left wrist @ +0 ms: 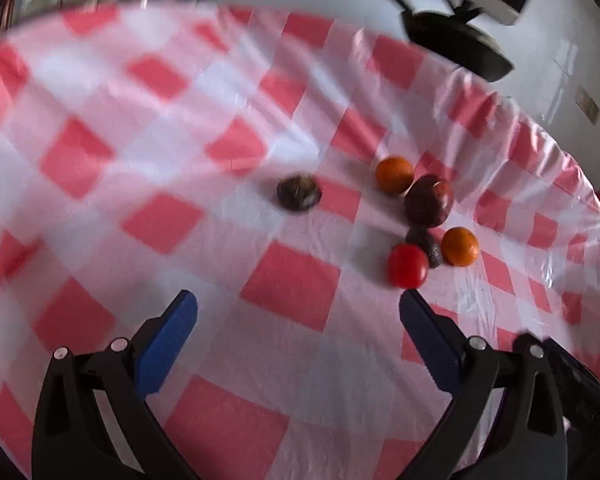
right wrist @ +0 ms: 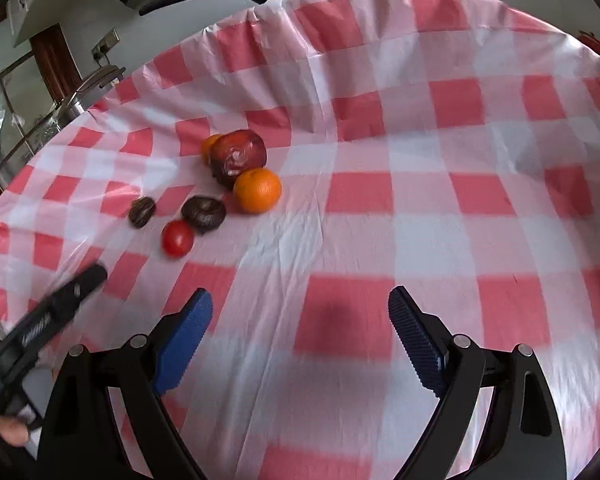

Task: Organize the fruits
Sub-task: 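Grasp an orange with the right gripper while the left grasps a red tomato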

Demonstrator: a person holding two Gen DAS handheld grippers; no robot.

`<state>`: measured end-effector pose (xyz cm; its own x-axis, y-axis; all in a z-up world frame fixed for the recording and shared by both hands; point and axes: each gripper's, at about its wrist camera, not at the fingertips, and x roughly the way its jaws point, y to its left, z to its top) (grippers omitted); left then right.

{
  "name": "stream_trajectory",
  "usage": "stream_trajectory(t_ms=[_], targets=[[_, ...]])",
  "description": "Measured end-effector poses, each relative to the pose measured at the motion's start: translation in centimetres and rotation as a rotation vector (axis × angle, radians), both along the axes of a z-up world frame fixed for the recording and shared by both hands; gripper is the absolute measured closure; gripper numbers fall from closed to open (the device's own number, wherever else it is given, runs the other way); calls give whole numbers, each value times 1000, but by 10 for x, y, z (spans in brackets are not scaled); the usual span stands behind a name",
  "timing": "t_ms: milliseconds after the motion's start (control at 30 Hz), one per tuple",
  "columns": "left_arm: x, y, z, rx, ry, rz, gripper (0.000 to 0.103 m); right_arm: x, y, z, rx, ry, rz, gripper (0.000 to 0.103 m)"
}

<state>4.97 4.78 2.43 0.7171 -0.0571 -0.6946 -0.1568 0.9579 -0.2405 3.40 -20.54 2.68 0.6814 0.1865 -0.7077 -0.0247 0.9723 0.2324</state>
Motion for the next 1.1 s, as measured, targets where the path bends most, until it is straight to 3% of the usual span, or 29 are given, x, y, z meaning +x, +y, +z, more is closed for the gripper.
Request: stream_trajectory(t_ms=[133, 367, 667, 767, 1000, 1100], targets=[[-10, 10, -1, -76, -54, 7, 2, 32, 1, 0, 4, -1, 17, 20], [-6, 6, -1, -74, -47, -13, 2, 82, 7, -2, 73, 15, 42, 36], [-6, 5, 0, -76, -49, -13, 2, 120, 43, -7, -35, 61, 71, 52], [-6, 5, 0, -77, -48, -12, 2, 120, 51, -7, -77, 57, 80, 61], [-5, 4, 0, -77, -46, -21, 2, 85, 21, -6, -24, 47, 2, 61], [-5, -5, -1, -60, -32, -86, 2, 65, -2, -5, 4, 30, -55, 61]])
